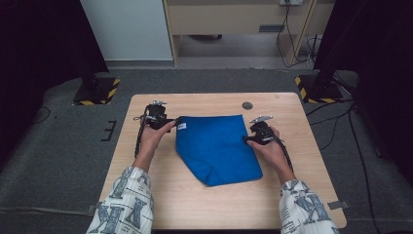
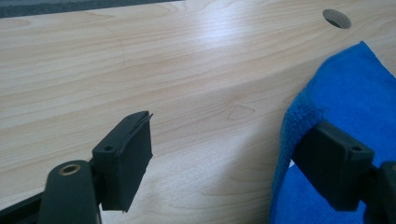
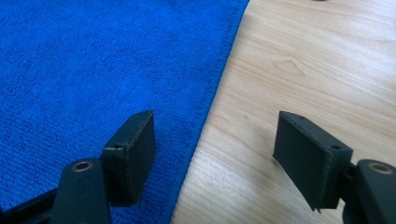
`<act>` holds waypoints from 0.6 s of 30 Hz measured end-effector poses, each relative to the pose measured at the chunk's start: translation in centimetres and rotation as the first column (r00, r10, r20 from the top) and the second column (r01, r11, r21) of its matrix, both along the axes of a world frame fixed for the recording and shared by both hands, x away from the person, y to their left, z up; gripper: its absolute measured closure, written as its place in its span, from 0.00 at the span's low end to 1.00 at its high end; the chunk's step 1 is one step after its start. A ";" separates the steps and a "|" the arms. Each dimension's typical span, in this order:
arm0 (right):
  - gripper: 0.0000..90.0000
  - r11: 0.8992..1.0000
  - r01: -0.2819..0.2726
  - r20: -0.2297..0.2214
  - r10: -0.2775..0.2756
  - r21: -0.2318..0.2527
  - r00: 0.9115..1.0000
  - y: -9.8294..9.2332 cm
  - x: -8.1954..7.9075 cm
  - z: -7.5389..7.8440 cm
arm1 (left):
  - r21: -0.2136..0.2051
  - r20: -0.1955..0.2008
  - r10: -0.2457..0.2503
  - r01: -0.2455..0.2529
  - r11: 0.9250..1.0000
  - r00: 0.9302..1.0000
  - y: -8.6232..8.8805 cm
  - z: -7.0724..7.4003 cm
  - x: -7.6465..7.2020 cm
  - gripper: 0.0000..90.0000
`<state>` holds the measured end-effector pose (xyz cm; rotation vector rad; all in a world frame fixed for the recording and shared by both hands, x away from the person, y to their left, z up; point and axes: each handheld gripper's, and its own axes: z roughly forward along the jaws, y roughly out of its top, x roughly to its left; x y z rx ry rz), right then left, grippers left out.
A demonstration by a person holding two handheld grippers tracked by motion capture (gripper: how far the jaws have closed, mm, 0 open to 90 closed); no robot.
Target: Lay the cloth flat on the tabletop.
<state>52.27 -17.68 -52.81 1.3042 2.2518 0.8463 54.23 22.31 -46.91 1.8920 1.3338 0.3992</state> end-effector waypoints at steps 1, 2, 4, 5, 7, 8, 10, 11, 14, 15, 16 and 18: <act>0.33 1.000 0.002 -0.003 -0.002 -0.006 1.000 -0.1 -0.1 0.1 | -0.003 0.000 -0.001 0.001 1.000 1.000 0.0 0.0 0.0 0.24; 0.33 1.000 0.005 0.001 -0.005 -0.011 1.000 -0.1 -0.3 0.1 | -0.001 0.000 -0.001 0.001 1.000 1.000 0.1 0.0 0.1 0.24; 0.33 1.000 0.016 0.006 -0.016 -0.021 1.000 -0.3 -0.5 0.1 | -0.007 0.001 0.003 -0.003 1.000 1.000 0.2 -0.1 0.2 0.24; 0.33 1.000 0.021 0.008 -0.021 -0.024 1.000 -0.4 -0.7 0.1 | -0.007 -0.002 0.003 -0.003 1.000 1.000 0.2 -0.1 0.3 0.24; 0.33 0.999 0.034 0.005 -0.034 -0.017 0.999 -0.7 -1.1 0.1 | -0.009 -0.002 0.007 -0.007 1.000 1.000 0.3 -0.2 0.5 0.24; 0.33 0.999 0.034 0.005 -0.034 -0.017 0.999 -0.7 -1.1 0.1 | -0.017 0.003 0.007 -0.007 1.000 1.000 0.3 -0.3 0.6 0.24; 0.33 0.999 0.042 0.006 -0.042 -0.010 0.999 -1.0 -1.7 0.0 | -0.031 0.013 0.011 -0.011 0.999 1.000 0.4 -0.6 0.9 0.25; 0.33 0.999 0.044 0.007 -0.044 -0.011 0.999 -1.1 -1.8 0.0 | -0.029 0.016 0.011 -0.011 1.000 1.000 0.5 -0.7 0.9 0.25; 0.33 0.999 0.047 0.007 -0.047 -0.009 0.999 -1.2 -2.1 0.0 | -0.034 0.021 0.012 -0.011 0.999 1.000 0.6 -1.0 1.2 0.25; 0.33 0.999 0.052 0.007 -0.052 -0.005 0.999 -1.4 -2.4 0.0 | -0.035 0.020 0.010 -0.009 0.999 1.000 0.7 -1.1 1.2 0.25; 0.31 0.999 0.051 0.010 -0.051 -0.001 0.999 -1.4 -2.4 0.0 | -0.031 0.014 0.005 -0.004 1.000 1.000 0.7 -1.2 1.2 0.24; 0.28 0.999 0.051 0.007 -0.051 0.010 0.999 -1.4 -2.5 0.0 | -0.011 0.001 -0.010 0.010 1.000 1.000 0.6 -1.1 1.1 0.23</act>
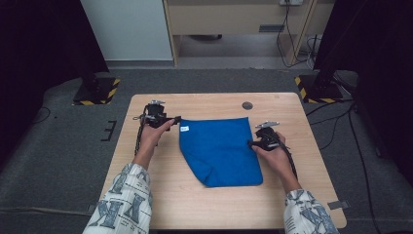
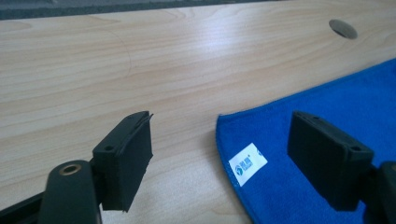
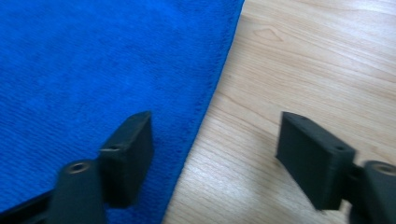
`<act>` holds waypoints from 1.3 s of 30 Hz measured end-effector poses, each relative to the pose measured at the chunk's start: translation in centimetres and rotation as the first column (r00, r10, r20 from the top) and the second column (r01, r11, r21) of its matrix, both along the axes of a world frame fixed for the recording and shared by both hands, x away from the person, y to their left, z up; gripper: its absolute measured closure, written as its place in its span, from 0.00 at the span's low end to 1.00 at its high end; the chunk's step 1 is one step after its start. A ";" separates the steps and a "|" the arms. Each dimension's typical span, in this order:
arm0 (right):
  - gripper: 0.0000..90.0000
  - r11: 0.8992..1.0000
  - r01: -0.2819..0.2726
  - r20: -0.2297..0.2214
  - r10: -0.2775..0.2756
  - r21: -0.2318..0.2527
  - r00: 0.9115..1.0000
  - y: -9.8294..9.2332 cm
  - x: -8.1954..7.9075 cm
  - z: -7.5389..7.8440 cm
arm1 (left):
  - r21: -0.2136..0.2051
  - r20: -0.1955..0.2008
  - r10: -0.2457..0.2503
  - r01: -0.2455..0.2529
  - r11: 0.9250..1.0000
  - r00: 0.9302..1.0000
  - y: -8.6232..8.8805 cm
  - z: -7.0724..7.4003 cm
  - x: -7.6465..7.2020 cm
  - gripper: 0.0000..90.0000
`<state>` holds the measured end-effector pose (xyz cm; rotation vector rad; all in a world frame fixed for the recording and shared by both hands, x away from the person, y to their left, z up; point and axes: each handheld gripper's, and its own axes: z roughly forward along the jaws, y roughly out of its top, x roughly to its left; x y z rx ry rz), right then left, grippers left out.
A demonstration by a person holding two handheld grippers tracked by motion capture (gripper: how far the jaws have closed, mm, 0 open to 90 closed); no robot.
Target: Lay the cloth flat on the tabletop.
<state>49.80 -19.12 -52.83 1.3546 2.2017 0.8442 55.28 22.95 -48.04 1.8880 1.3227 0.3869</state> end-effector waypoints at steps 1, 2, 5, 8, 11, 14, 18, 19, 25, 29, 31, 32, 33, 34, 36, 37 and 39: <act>0.27 1.000 -0.005 0.008 0.005 0.012 1.000 0.0 0.0 0.0 | 0.009 -0.004 -0.010 0.010 1.000 1.000 -0.1 0.1 -0.1 0.23; 0.26 1.000 -0.009 0.016 0.009 0.025 1.000 0.0 -0.1 0.2 | 0.012 -0.008 -0.018 0.018 1.000 1.000 -0.2 0.2 -0.3 0.23; 0.25 0.999 -0.009 0.049 0.007 0.048 0.999 0.0 -0.3 0.7 | 0.012 0.005 -0.023 0.023 1.000 1.000 -0.2 0.7 -1.1 0.23; 0.28 0.998 -0.001 0.066 -0.003 0.070 0.998 -0.2 -0.7 1.6 | 0.011 0.012 -0.030 0.030 0.999 0.999 -0.4 1.2 -2.4 0.24; 0.34 0.995 -0.039 0.059 0.033 0.096 0.998 0.2 -1.8 2.4 | 0.003 0.021 -0.040 0.040 0.999 0.999 -0.7 1.3 -3.9 0.25; 0.43 0.987 -0.114 0.057 0.108 0.115 0.992 1.4 -3.3 2.5 | -0.007 0.028 -0.054 0.054 0.999 0.998 -1.1 1.0 -5.5 0.25; 0.60 0.965 -0.222 0.048 0.217 0.141 0.975 3.5 -5.1 2.0 | -0.028 0.035 -0.043 0.044 0.999 0.998 -1.2 0.2 -7.7 0.25; 0.64 0.957 -0.249 0.039 0.246 0.150 0.968 4.3 -5.7 1.9 | -0.036 0.036 -0.040 0.041 0.999 0.999 -1.1 0.1 -8.1 0.25; 0.76 0.902 -0.379 0.051 0.377 0.209 0.925 7.9 -7.7 1.9 | -0.058 0.040 -0.006 0.008 0.998 0.999 -0.3 -1.5 -10.9 0.26; 0.79 0.872 -0.425 0.052 0.426 0.242 0.903 9.9 -8.3 2.1 | -0.041 0.033 -0.002 0.003 0.999 0.999 0.3 -1.7 -11.7 0.26; 0.79 0.859 -0.438 0.051 0.441 0.265 0.896 10.6 -8.5 2.0 | -0.038 0.040 0.003 -0.001 0.999 0.999 0.5 -1.7 -12.1 0.26; 0.78 0.857 -0.441 0.045 0.446 0.265 0.894 10.9 -8.6 1.9 | -0.032 0.042 0.005 -0.003 0.999 0.999 0.6 -1.7 -12.3 0.26; 0.76 0.853 -0.448 0.039 0.455 0.266 0.890 11.3 -8.6 1.7 | -0.027 0.045 0.006 -0.004 1.000 0.999 0.6 -1.7 -12.4 0.26; 0.74 0.854 -0.448 0.034 0.456 0.265 0.889 11.5 -8.6 1.5 | -0.017 0.046 0.002 -0.001 1.000 0.999 0.5 -1.8 -12.6 0.26; 0.70 0.855 -0.443 0.019 0.455 0.270 0.890 11.9 -8.5 1.2 | 0.001 0.043 -0.020 0.020 1.000 0.999 0.2 -2.1 -12.9 0.26; 0.69 0.855 -0.441 0.011 0.455 0.274 0.890 12.1 -8.5 0.9 | 0.003 0.041 -0.028 0.028 1.000 0.999 0.1 -2.1 -13.0 0.26; 0.68 0.854 -0.437 0.000 0.456 0.281 0.890 12.3 -8.5 0.6 | 0.015 0.050 -0.036 0.036 0.999 0.998 0.0 -2.0 -13.5 0.25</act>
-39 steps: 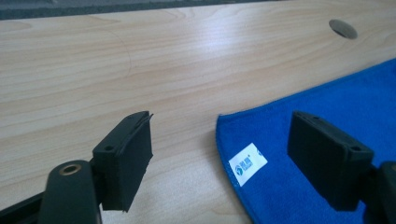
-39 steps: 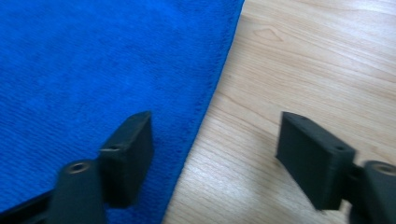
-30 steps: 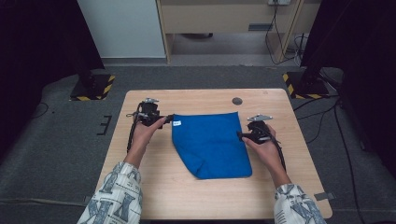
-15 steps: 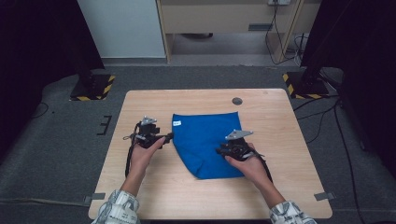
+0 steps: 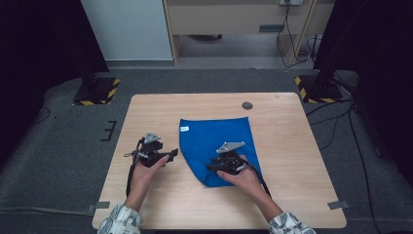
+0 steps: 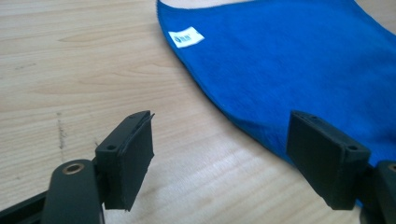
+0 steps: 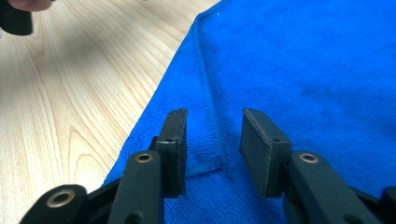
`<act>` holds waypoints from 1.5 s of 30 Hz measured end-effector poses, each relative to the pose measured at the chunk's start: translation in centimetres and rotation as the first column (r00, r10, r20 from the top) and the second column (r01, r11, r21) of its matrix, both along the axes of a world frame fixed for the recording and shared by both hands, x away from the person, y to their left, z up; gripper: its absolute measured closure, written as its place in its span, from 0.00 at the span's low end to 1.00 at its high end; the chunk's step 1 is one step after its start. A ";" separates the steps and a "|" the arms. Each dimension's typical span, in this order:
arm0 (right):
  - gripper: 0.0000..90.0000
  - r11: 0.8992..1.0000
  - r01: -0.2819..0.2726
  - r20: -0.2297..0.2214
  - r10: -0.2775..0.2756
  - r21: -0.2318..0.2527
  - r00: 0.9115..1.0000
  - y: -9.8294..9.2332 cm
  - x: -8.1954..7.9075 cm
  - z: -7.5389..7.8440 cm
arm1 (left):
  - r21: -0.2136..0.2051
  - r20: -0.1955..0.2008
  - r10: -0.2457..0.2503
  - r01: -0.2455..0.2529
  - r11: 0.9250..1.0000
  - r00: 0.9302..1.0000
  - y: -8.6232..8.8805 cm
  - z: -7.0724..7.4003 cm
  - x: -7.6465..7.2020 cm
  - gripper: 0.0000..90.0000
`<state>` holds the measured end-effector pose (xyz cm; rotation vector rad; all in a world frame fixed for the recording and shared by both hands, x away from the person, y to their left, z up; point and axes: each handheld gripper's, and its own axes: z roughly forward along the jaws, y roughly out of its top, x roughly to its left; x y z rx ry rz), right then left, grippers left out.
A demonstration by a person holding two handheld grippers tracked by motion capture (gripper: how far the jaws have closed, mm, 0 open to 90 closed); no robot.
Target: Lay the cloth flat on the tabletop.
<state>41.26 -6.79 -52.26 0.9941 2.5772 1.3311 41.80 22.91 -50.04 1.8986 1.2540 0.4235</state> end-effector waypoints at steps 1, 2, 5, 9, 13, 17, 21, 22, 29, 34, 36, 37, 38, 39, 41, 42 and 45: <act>0.67 1.000 -0.001 -0.002 0.001 -0.004 1.000 0.1 0.0 -0.2 | 0.002 0.005 -0.001 0.001 1.000 1.000 0.0 0.1 -0.3 0.25; 0.67 1.000 -0.006 -0.003 0.006 -0.013 1.000 0.3 0.0 -0.4 | 0.003 0.008 -0.005 0.005 1.000 1.000 0.1 0.3 -0.6 0.25; 0.70 0.999 -0.018 -0.009 0.017 -0.036 1.000 0.6 -0.1 -0.8 | 0.005 0.024 -0.002 0.002 1.000 1.000 0.4 0.6 -1.3 0.25; 0.86 0.998 -0.047 0.002 0.047 -0.051 0.999 1.1 -0.5 -0.9 | 0.006 0.032 0.005 -0.005 1.000 0.999 1.0 0.7 -1.9 0.25; 0.95 0.997 -0.060 0.003 0.060 -0.053 0.998 1.3 -0.6 -0.6 | 0.004 0.032 0.014 -0.014 1.000 0.999 1.2 0.6 -1.9 0.25; 0.97 0.997 -0.077 0.011 0.077 -0.007 0.997 1.8 -1.2 0.3 | 0.011 0.043 0.028 -0.029 1.000 0.999 1.6 0.8 -1.9 0.25; 0.97 0.993 -0.119 0.006 0.119 0.007 0.993 3.4 -2.1 0.6 | 0.021 0.051 0.045 -0.046 0.999 0.998 2.2 1.0 -1.9 0.25; 0.97 0.991 -0.132 0.010 0.132 0.006 0.991 3.9 -2.4 0.6 | 0.017 0.052 0.053 -0.054 0.998 0.997 2.3 1.0 -1.8 0.26; 0.89 0.978 -0.207 0.016 0.207 0.012 0.978 7.6 -3.7 0.7 | 0.014 0.052 0.082 -0.083 0.996 0.995 3.2 0.8 -1.6 0.26; 0.63 0.975 -0.220 0.033 0.219 0.020 0.975 8.7 -4.2 0.8 | 0.022 0.055 0.098 -0.099 0.995 0.994 3.6 0.8 -1.5 0.26; 0.57 0.978 -0.209 0.053 0.208 0.012 0.977 8.7 -4.3 1.0 | 0.027 0.053 0.101 -0.103 0.994 0.993 3.8 0.8 -1.4 0.26; 0.54 0.978 -0.208 0.063 0.207 0.011 0.976 8.6 -4.4 1.2 | 0.026 0.053 0.104 -0.105 0.994 0.993 3.9 0.7 -1.4 0.26; 0.51 0.979 -0.203 0.073 0.202 0.015 0.977 8.5 -4.4 1.3 | 0.026 0.053 0.106 -0.107 0.994 0.993 4.0 0.7 -1.4 0.26; 0.48 0.980 -0.197 0.085 0.196 0.013 0.977 8.3 -4.4 1.4 | 0.027 0.052 0.107 -0.108 0.994 0.993 4.0 0.7 -1.3 0.26; 0.44 0.982 -0.190 0.094 0.186 0.026 0.978 8.1 -4.5 1.6 | 0.031 0.057 0.108 -0.110 0.993 0.993 4.1 0.7 -1.3 0.26; 0.44 0.982 -0.186 0.105 0.183 0.024 0.978 8.0 -4.5 1.7 | 0.032 0.057 0.108 -0.110 0.993 0.992 4.1 0.7 -1.3 0.26; 0.43 0.985 -0.173 0.121 0.174 -0.014 0.977 7.8 -4.6 1.7 | 0.038 0.055 0.106 -0.108 0.993 0.993 4.0 0.6 -1.2 0.26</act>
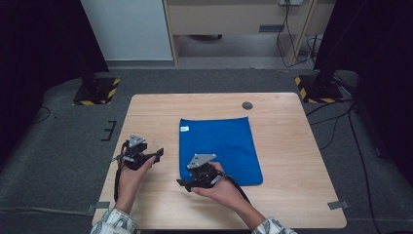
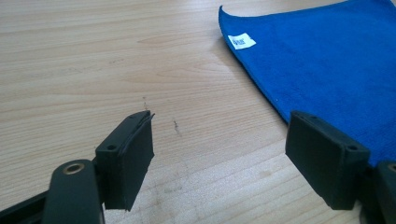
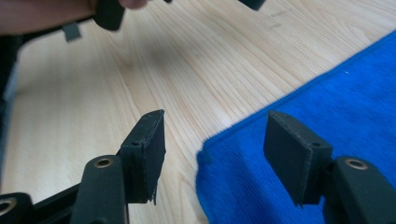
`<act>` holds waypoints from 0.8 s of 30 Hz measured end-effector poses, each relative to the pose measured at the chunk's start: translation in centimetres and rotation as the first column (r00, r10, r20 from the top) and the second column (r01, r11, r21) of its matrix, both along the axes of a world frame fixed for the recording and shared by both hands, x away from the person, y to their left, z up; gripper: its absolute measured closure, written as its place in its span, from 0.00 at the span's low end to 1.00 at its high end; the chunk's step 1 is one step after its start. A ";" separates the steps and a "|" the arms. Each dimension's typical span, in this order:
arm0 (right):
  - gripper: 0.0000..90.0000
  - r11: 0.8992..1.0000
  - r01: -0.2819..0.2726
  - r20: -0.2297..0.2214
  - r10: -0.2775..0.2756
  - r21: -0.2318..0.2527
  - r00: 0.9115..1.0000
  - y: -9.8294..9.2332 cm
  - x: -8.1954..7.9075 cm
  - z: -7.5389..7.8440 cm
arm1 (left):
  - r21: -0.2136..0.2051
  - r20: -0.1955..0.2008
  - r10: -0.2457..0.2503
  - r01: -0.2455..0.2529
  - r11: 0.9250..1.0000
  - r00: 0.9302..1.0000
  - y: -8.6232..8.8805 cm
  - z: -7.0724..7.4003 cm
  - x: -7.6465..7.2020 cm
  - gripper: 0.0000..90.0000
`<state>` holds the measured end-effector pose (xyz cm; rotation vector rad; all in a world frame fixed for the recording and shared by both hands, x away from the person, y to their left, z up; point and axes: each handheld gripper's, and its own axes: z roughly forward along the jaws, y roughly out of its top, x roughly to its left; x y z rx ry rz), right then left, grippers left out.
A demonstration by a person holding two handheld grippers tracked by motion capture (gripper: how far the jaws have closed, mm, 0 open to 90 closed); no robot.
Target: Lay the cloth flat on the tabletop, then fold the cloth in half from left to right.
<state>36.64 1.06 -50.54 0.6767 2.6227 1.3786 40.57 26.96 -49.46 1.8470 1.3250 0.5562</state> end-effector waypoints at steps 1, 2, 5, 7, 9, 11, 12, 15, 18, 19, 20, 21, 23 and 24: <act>0.42 1.000 0.004 0.004 -0.004 -0.014 1.000 0.0 -0.1 -0.1 | 0.003 0.000 -0.001 0.001 1.000 1.000 0.0 0.0 0.0 0.26; 0.41 1.000 0.006 0.002 -0.006 -0.025 1.000 0.0 -0.2 -0.3 | 0.005 0.000 -0.003 0.003 1.000 1.000 -0.1 -0.1 0.0 0.26; 0.42 0.999 0.012 0.011 -0.012 -0.051 1.000 0.2 -0.4 -0.9 | 0.011 -0.004 -0.006 0.006 1.000 1.000 -0.2 -0.1 0.0 0.26; 0.44 0.998 0.015 0.015 -0.014 -0.065 1.000 0.4 -0.6 -1.4 | 0.014 -0.005 -0.008 0.008 1.000 1.000 -0.2 -0.1 0.0 0.26; 0.46 0.997 0.018 0.021 -0.017 -0.081 1.000 0.7 -0.7 -1.7 | 0.015 -0.003 -0.009 0.009 1.000 1.000 -0.3 -0.1 0.0 0.26; 0.50 0.995 0.011 0.033 -0.008 -0.097 0.999 1.0 -0.9 -1.8 | 0.010 -0.001 -0.007 0.007 1.000 1.000 -0.4 -0.1 0.0 0.26; 0.53 0.994 0.012 0.043 -0.007 -0.105 0.999 1.1 -1.0 -1.9 | 0.011 -0.001 -0.008 0.008 1.000 1.000 -0.4 -0.1 0.0 0.26; 0.66 0.992 0.020 0.055 -0.013 -0.121 0.998 1.5 -0.9 -2.0 | 0.012 -0.003 -0.012 0.012 1.000 1.000 -0.5 -0.1 0.1 0.26; 0.84 0.993 0.029 0.050 -0.023 -0.115 0.998 1.5 -0.8 -2.0 | 0.013 -0.003 -0.017 0.017 1.000 1.000 -0.7 -0.2 0.1 0.25; 0.89 0.993 0.031 0.046 -0.026 -0.113 0.999 1.5 -0.8 -2.0 | 0.014 -0.002 -0.021 0.021 1.000 1.000 -0.7 -0.2 0.2 0.25; 0.91 0.993 0.029 0.043 -0.025 -0.115 0.999 1.5 -0.8 -2.0 | 0.017 -0.003 -0.030 0.030 0.999 1.000 -0.8 -0.2 0.3 0.25; 0.94 0.993 0.031 0.035 -0.027 -0.117 0.999 1.6 -0.8 -2.0 | 0.016 0.000 -0.033 0.033 0.999 0.999 -0.9 -0.2 0.5 0.25; 0.96 0.992 0.035 0.033 -0.031 -0.118 0.999 1.6 -0.8 -2.1 | 0.016 0.002 -0.042 0.042 0.999 0.999 -1.2 -0.1 0.8 0.25; 0.96 0.993 0.037 0.030 -0.033 -0.117 0.999 1.7 -0.9 -2.0 | 0.017 0.005 -0.051 0.051 0.999 0.999 -1.4 0.0 1.1 0.25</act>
